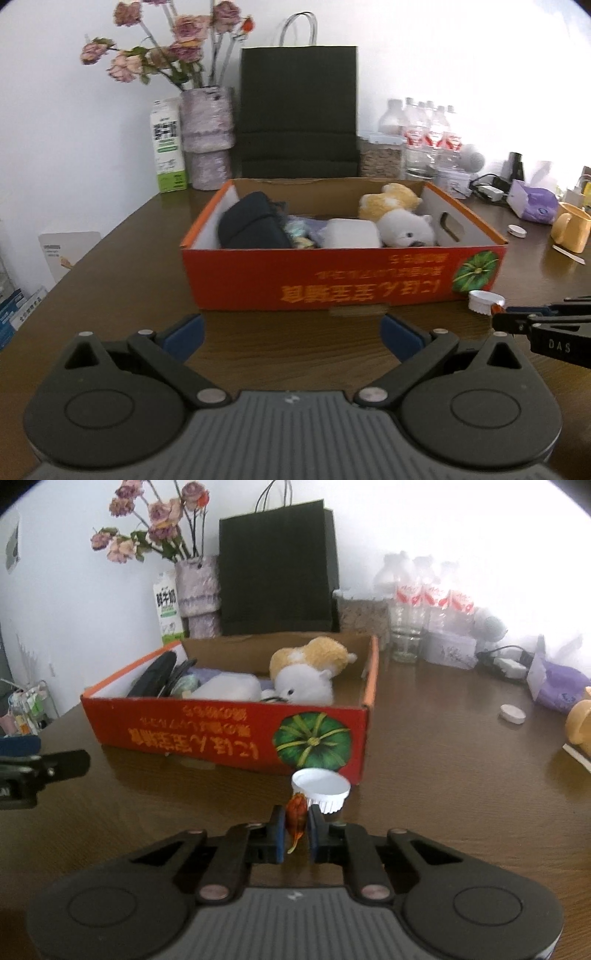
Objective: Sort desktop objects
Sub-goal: 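Grasp the orange fish item with the right gripper while left grasps the white cap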
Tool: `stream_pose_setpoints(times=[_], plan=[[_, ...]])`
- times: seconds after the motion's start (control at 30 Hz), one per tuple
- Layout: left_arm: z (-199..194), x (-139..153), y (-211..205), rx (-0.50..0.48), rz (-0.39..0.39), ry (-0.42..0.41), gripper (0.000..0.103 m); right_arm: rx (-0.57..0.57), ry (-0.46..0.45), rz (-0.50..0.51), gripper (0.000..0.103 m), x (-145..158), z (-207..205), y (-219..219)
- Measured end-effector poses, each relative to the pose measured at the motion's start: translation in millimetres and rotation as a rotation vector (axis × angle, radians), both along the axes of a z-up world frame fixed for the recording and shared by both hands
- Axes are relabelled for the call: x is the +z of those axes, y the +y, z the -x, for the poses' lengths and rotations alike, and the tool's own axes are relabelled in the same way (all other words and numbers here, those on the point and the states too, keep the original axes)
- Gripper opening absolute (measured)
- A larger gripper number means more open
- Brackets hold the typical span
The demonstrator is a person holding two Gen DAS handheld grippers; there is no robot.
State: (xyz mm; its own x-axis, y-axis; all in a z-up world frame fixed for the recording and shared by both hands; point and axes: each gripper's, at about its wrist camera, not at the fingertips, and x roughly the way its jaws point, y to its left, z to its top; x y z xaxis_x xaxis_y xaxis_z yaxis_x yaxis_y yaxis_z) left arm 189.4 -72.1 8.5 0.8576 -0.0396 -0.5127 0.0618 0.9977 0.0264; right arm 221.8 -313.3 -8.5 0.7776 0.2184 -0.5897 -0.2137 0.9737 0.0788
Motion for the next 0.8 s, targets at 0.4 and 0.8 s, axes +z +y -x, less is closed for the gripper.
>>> stream_pose_setpoints(times=[0.4,0.8], plan=[[-21.5,-6.9,-88.6,-0.107,0.021,0.040,0.103,-0.011,-0.066,0.010,0.011,16.7,2.9,-55.6],[-41.8,-25.6,-160.0,-0.135,0.001,0.105,0.103,0.021,-0.052,0.011,0.012,13.1,-24.2,-95.6]])
